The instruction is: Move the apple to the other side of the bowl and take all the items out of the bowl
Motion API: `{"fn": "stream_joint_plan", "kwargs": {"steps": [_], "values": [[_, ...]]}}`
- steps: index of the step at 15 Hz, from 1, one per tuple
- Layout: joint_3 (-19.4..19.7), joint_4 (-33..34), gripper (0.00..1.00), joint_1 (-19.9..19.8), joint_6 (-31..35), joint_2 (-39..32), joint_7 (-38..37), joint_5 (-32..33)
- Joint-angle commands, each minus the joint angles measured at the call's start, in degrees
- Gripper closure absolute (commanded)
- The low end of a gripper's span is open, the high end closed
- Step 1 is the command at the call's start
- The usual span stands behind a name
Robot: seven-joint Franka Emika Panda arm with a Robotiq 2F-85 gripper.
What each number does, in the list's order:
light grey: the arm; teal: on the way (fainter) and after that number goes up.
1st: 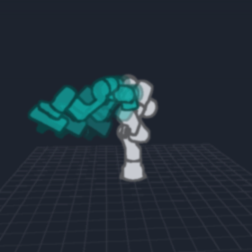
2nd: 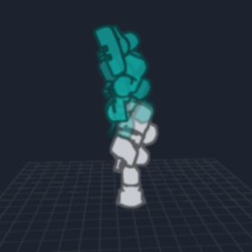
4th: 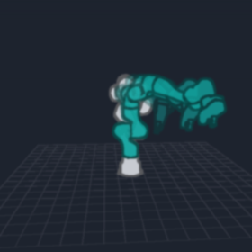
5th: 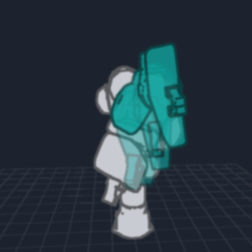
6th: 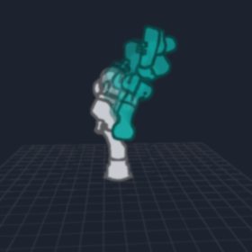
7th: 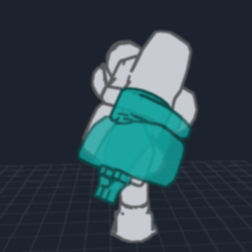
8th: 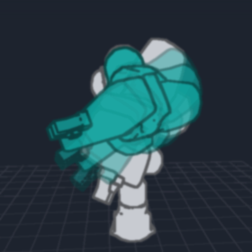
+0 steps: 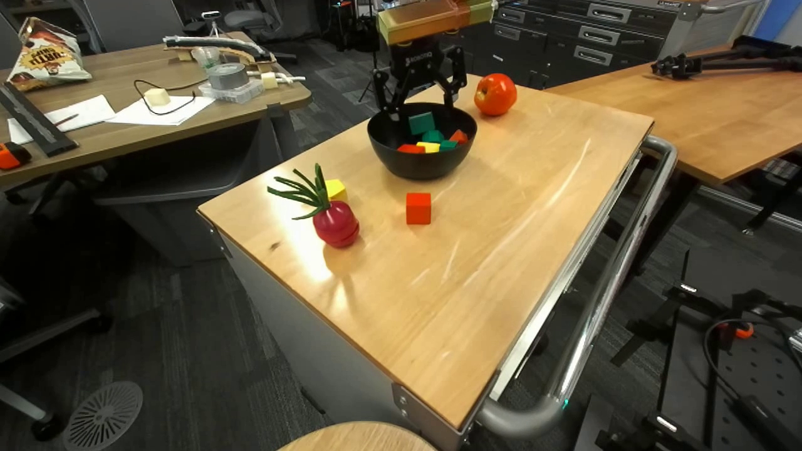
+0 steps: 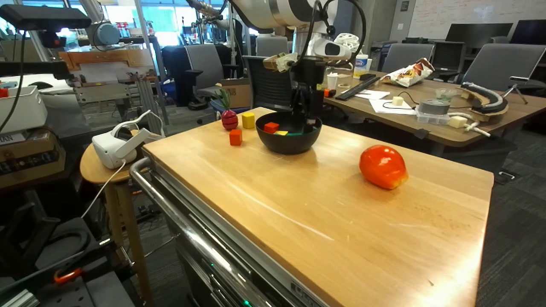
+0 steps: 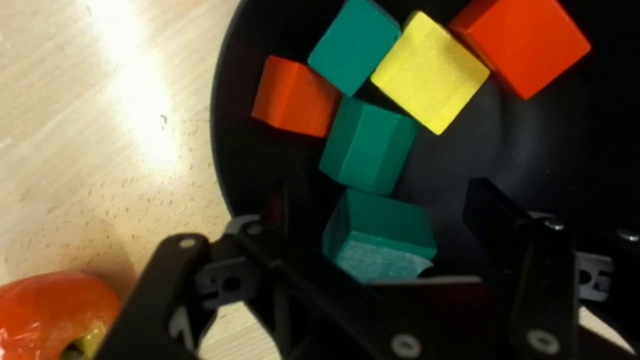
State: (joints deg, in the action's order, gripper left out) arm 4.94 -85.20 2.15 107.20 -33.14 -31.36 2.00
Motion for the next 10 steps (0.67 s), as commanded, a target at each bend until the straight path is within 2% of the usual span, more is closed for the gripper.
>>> {"fn": "stream_joint_plan", "kwargs": {"steps": [1,4,6,7,10], "values": [[0.54,3.98,0.13,0.24,-1.61,-2.52,-0.04,-0.47],[0.89,5.53,0.16,0.65,-1.36,-4.01,-0.58,0.21],[1.04,6.46,0.25,0.87,-1.42,-4.97,-0.6,0.53],[1.09,6.82,0.39,0.97,-1.4,-5.38,-0.53,0.66],[1.08,7.23,0.67,1.37,-1.49,-5.88,0.01,1.23]]}}
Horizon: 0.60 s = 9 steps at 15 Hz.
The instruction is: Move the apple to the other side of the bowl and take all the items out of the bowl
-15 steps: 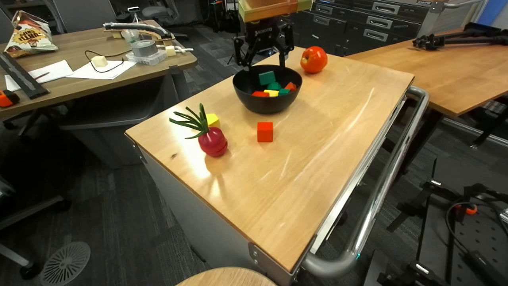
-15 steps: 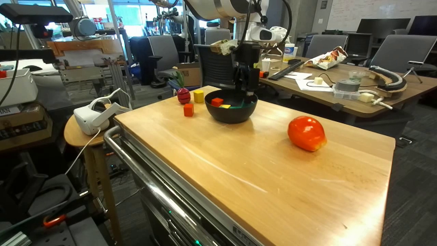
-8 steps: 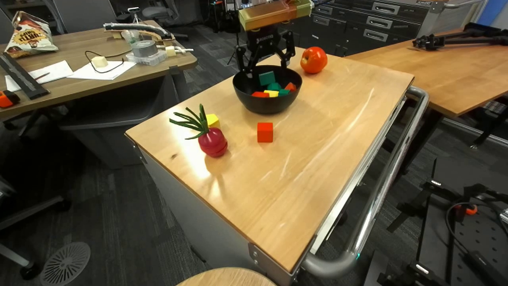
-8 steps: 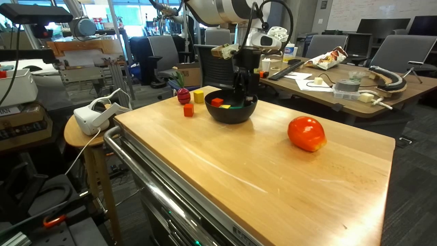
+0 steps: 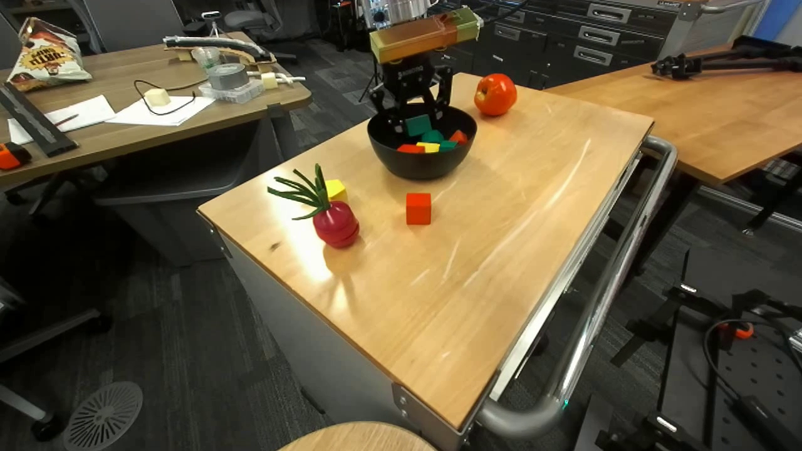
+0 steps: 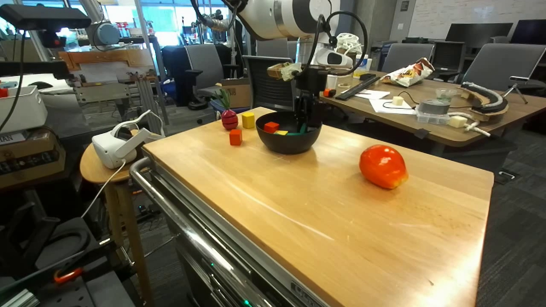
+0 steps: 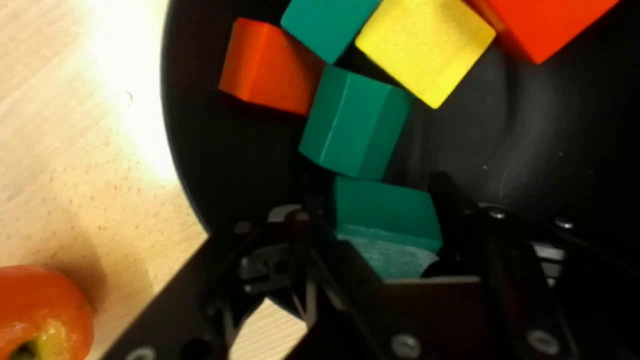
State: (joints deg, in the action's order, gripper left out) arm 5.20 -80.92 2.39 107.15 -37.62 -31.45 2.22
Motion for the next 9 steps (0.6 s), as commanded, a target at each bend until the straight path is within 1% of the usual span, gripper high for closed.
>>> {"fn": "stream_joint_plan", "kwargs": {"steps": [1,4,6,9], "values": [[1.01,2.82,0.76,1.38,-1.14,-1.23,0.05,1.58],[2.48,2.21,0.77,2.54,0.4,0.32,-0.45,5.95],[1.72,1.0,0.77,1.97,-0.29,3.1,3.01,6.34],[2.57,-6.31,0.77,3.63,1.1,11.41,5.99,12.65]]}}
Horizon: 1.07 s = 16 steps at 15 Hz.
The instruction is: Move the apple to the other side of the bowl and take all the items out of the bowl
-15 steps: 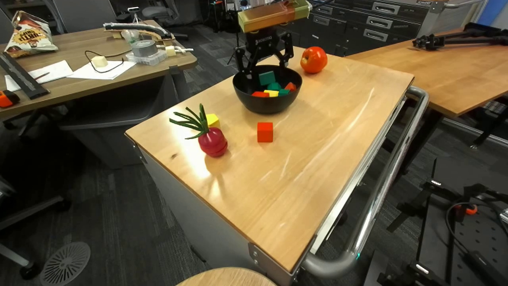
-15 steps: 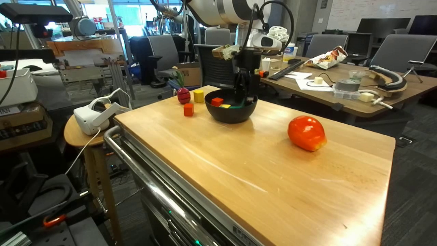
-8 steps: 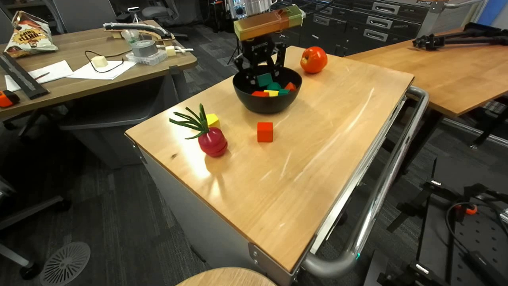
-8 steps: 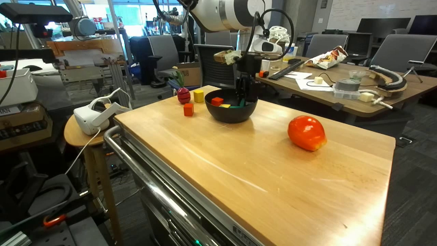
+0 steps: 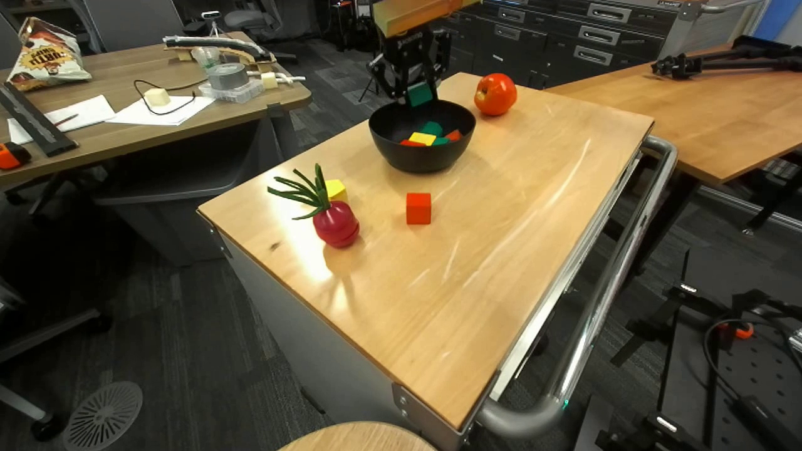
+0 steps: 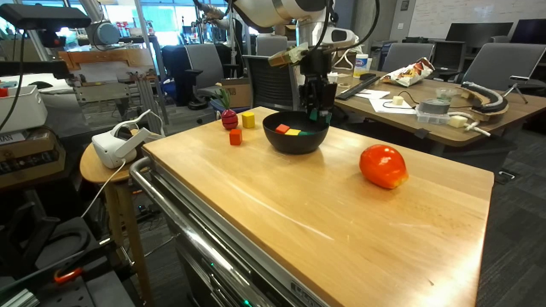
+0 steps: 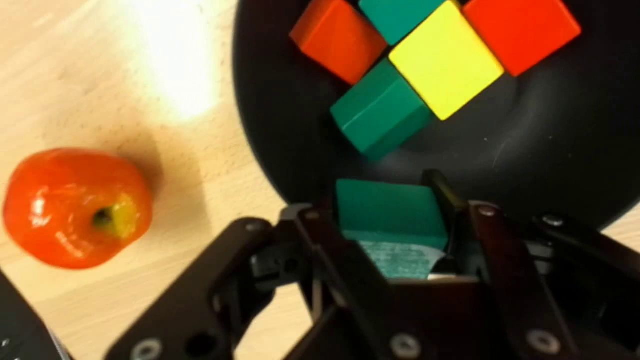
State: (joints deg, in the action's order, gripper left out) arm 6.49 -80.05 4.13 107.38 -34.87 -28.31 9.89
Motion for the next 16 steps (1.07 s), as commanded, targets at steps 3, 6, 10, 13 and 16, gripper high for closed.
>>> {"fn": "stream_joint_plan", "kwargs": {"steps": [3,6,10,13,16], "values": [[0.41,-15.73,0.77,1.0,3.22,17.41,4.87,8.83],[-0.21,-23.94,0.77,-0.76,4.65,24.38,3.3,7.35],[-0.42,-36.46,0.77,-4.35,10.69,31.26,2.01,-2.76],[0.07,-46.48,0.77,-6.37,17.63,34.61,0.97,-8.55],[0.93,-56.89,0.77,-8.33,25.02,36.94,-2.44,-8.38]]}}
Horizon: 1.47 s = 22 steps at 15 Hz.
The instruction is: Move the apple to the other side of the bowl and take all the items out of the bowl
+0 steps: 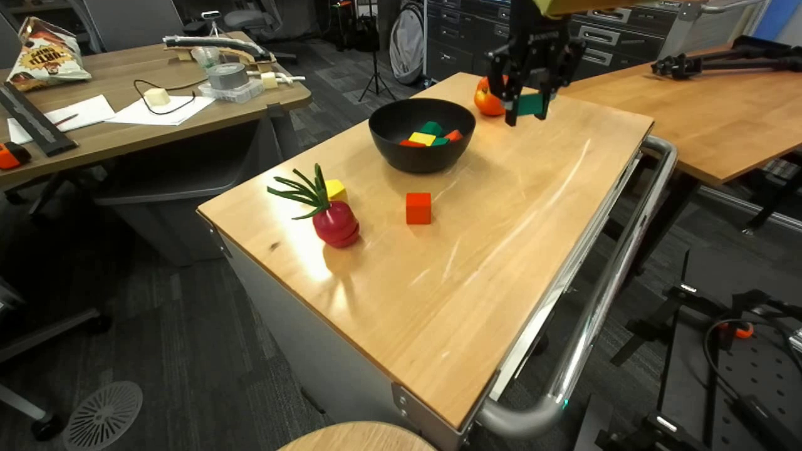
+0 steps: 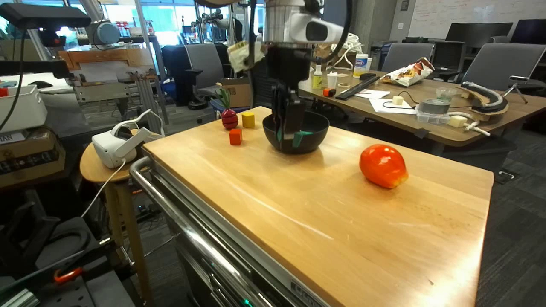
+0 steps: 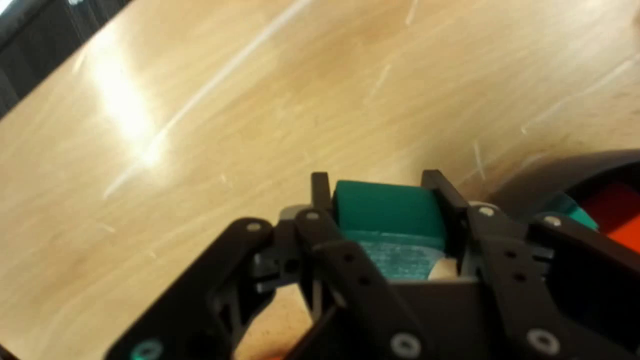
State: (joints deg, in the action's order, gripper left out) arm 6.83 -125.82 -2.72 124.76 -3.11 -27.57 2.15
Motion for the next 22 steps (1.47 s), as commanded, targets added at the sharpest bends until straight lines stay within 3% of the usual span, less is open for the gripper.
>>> {"fn": "stream_joint_plan", "kwargs": {"steps": [1,4,5,6,7,11,16,19,22], "values": [[0.83,-14.72,0.77,-2.01,10.4,5.97,-4.28,1.22],[1.49,-20.36,0.77,-3.54,16.94,5.75,-5.74,5.66],[1.84,-21.86,0.63,-4.15,19.33,5.88,-6.44,7.89],[1.77,-22.62,0.27,-4.54,20.97,6.87,-6.56,8.83],[1.88,-23.48,0.27,-5.04,22.12,7.78,-6.51,9.9],[2.44,-24.63,0.0,-7.93,25.72,9.88,-6.48,15.33],[-0.16,-19.91,0.0,-7.28,24.08,14.63,1.49,16.28],[-3.52,-10.45,0.0,-4.26,14.39,13.23,8.93,11.93],[-7.75,1.04,0.0,-0.79,4.07,7.12,11.72,12.5]]}}
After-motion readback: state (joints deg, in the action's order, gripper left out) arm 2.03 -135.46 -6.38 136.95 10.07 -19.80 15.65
